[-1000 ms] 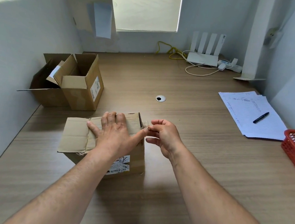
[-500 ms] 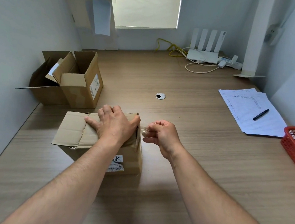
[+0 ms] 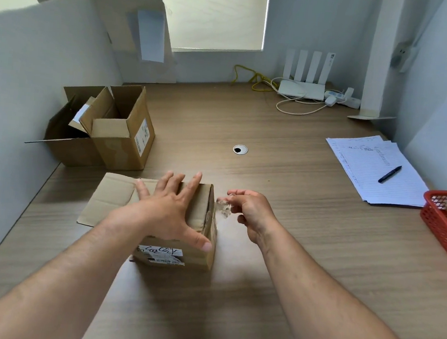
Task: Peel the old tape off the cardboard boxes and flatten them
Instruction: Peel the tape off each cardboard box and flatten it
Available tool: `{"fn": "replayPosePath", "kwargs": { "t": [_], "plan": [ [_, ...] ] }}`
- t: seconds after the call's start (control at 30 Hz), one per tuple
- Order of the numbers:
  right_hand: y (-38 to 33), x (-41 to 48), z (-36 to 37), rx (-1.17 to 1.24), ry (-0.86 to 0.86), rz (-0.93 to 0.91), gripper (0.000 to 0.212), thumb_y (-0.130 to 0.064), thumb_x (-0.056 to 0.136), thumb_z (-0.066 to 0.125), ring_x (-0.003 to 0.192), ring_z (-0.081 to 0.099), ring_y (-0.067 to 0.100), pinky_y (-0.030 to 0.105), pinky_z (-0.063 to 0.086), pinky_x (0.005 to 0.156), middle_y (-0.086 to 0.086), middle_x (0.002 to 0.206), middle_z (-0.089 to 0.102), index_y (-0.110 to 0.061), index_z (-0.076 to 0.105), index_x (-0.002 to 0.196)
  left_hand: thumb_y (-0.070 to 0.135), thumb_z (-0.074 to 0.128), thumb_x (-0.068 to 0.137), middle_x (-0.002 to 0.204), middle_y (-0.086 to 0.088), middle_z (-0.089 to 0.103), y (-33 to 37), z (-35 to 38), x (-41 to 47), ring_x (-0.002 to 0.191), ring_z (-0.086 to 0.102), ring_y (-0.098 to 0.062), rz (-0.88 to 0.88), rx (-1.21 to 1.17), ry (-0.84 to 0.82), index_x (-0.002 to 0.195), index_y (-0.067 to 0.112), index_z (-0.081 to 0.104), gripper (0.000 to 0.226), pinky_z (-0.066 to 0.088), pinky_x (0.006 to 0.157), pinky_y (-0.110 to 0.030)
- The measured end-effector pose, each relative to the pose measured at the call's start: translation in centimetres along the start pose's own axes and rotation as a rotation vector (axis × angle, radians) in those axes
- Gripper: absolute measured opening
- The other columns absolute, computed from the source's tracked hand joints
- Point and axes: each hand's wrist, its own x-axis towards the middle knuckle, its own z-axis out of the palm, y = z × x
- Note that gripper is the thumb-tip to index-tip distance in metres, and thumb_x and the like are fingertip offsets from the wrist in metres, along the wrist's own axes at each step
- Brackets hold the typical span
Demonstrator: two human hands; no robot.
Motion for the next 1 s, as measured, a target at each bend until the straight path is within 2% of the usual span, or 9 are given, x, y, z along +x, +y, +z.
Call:
{"fn": "replayPosePath", "kwargs": {
  "t": [0.1,0.23,0.4,0.5,0.6,0.7,0.8,0.87,1.0],
  "plan": [
    [0.2,0.0,0.4,0.090,-0.017,0.053,0.021,0.004,0.080,0.059,0.054,0.043,0.011,0.021,0.030,0.046,0.015,0.088,0.072,-0.008,0.058,0.097,0.091,0.062,0.037,0.157,-0.004,-0.022,0.2,0.3,-0.7,0.141,-0.030,-0.024,0.017,0.095,0.002,0.134,0.041,-0.042,0.150,-0.006,0.105,-0.073],
    [-0.1,-0.2,0.6,0.317,-0.065,0.137,0.019,0.008,0.085,0.053,0.044,0.051,0.010,0.018,0.041,0.039,0.009,0.072,0.063,-0.010,0.053,0.093,0.083,0.062,0.047,0.150,-0.005,0.003,-0.4,0.7,-1.6,0.140,-0.003,-0.025,0.054,0.125,0.181,0.138,0.042,-0.035,0.139,0.010,0.106,-0.070],
    [-3.3,-1.1,1.1,0.440,-0.045,0.033,0.017,0.006,0.087,0.052,0.037,0.052,0.006,0.015,0.039,0.035,0.005,0.062,0.054,-0.011,0.056,0.084,0.083,0.059,0.038,0.136,0.010,0.012,-1.6,-1.0,-2.7,0.131,0.008,-0.013,0.091,-0.271,0.418,0.139,0.050,-0.025,0.136,0.016,0.114,-0.050],
    [-6.3,-1.9,1.1,0.260,0.024,-0.141,0.017,0.003,0.082,0.058,0.036,0.046,0.002,0.014,0.028,0.033,-0.001,0.060,0.056,-0.014,0.058,0.081,0.078,0.063,0.036,0.125,0.017,0.015,-1.1,-1.1,-2.9,0.126,0.013,-0.005,0.138,-0.555,0.582,0.145,0.049,-0.016,0.138,0.014,0.111,-0.030],
    [-8.3,-2.6,0.9,0.100,0.097,-0.301,0.017,0.003,0.077,0.067,0.036,0.047,-0.001,0.012,0.031,0.033,-0.003,0.058,0.060,-0.012,0.060,0.079,0.072,0.070,0.036,0.124,0.018,0.015,-0.5,0.4,-2.6,0.123,0.018,-0.003,0.130,-0.821,0.628,0.145,0.051,-0.012,0.138,0.018,0.107,-0.025],
    [-8.4,-2.4,1.1,-0.149,0.153,-0.356,0.021,-0.003,0.073,0.071,0.067,0.063,0.014,0.023,0.051,0.057,0.005,0.080,0.067,-0.014,0.060,0.086,0.069,0.076,0.037,0.130,0.016,0.018,0.1,3.2,-2.0,0.128,0.022,-0.006,0.121,-1.049,0.609,0.143,0.056,-0.007,0.135,0.024,0.109,-0.029],
    [-6.8,-2.0,1.6,-0.505,0.217,-0.350,0.025,-0.009,0.074,0.070,0.090,0.062,0.023,0.035,0.053,0.079,0.002,0.093,0.064,-0.018,0.056,0.093,0.064,0.080,0.038,0.137,0.016,0.020,0.5,6.8,-1.6,0.134,0.024,-0.007,0.113,-1.204,0.542,0.136,0.065,-0.003,0.128,0.030,0.113,-0.042],
    [-5.4,-2.1,2.2,-0.687,0.203,-0.368,0.019,-0.012,0.077,0.065,0.091,0.061,0.022,0.036,0.052,0.079,-0.004,0.088,0.060,-0.022,0.055,0.090,0.061,0.082,0.040,0.138,0.016,0.021,0.5,8.9,-1.6,0.137,0.023,-0.006,0.117,-1.239,0.484,0.130,0.069,-0.004,0.125,0.033,0.112,-0.045],
    [-3.3,-2.2,3.4,-1.059,0.220,-0.552,0.011,-0.018,0.085,0.055,0.089,0.059,0.025,0.028,0.040,0.066,0.001,0.096,0.062,-0.025,0.063,0.085,0.059,0.083,0.041,0.138,0.018,0.021,-0.2,10.4,-1.4,0.135,0.024,-0.001,0.123,-1.273,0.433,0.130,0.070,-0.010,0.129,0.040,0.104,-0.031]
  ]
}}
